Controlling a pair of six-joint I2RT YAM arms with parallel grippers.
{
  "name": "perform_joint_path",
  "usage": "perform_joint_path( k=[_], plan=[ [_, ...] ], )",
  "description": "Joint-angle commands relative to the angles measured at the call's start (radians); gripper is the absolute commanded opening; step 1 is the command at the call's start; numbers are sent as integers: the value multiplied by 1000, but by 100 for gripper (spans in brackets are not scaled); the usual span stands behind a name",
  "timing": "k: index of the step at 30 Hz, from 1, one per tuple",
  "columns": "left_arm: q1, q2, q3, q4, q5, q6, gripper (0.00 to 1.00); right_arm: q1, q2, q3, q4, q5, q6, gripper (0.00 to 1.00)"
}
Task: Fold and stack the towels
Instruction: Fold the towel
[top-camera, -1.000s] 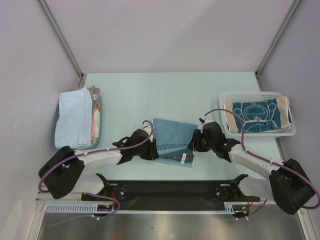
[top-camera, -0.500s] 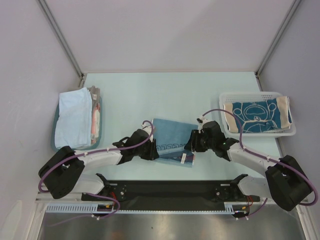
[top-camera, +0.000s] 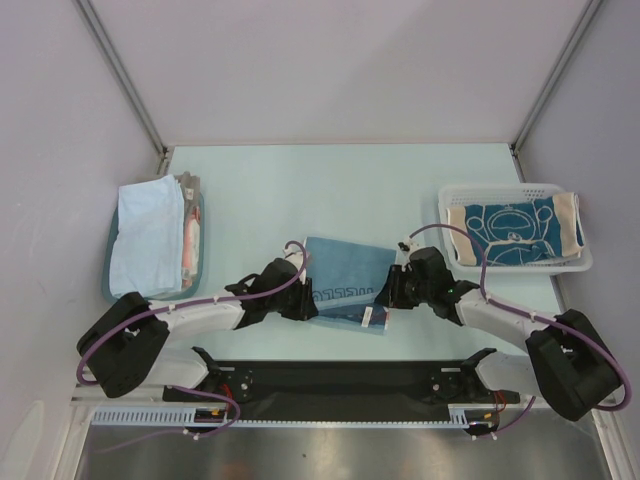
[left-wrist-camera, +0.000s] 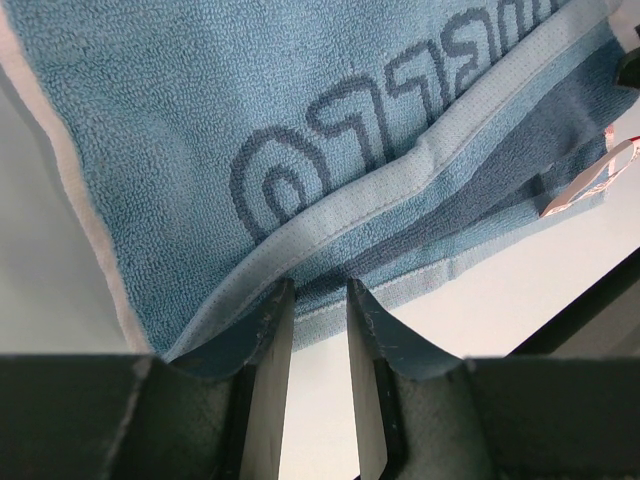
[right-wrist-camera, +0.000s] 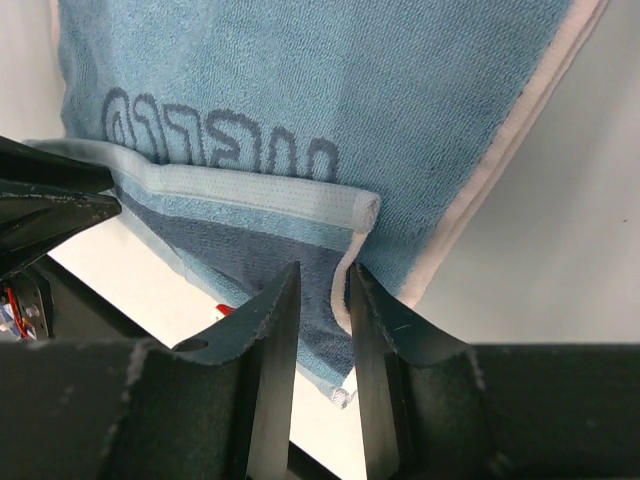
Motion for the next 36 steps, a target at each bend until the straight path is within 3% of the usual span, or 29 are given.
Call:
perform_joint_path(
  k=[1, 22, 29, 36],
  plan=[
    [-16, -15, 12, -17, 8, -2, 33, -17, 19, -6, 79, 1, -15, 31],
    [-19, -21, 23, -46, -5, 4, 33, -37, 114, -2, 193, -17, -10, 31],
    [-19, -67, 96, -92, -8, 9, 34, -36, 21, -26, 196, -51, -50, 13],
    [-19, -31, 251, -134, -63, 0, 36, -19, -99, -61, 184, -63, -102, 8]
  ],
)
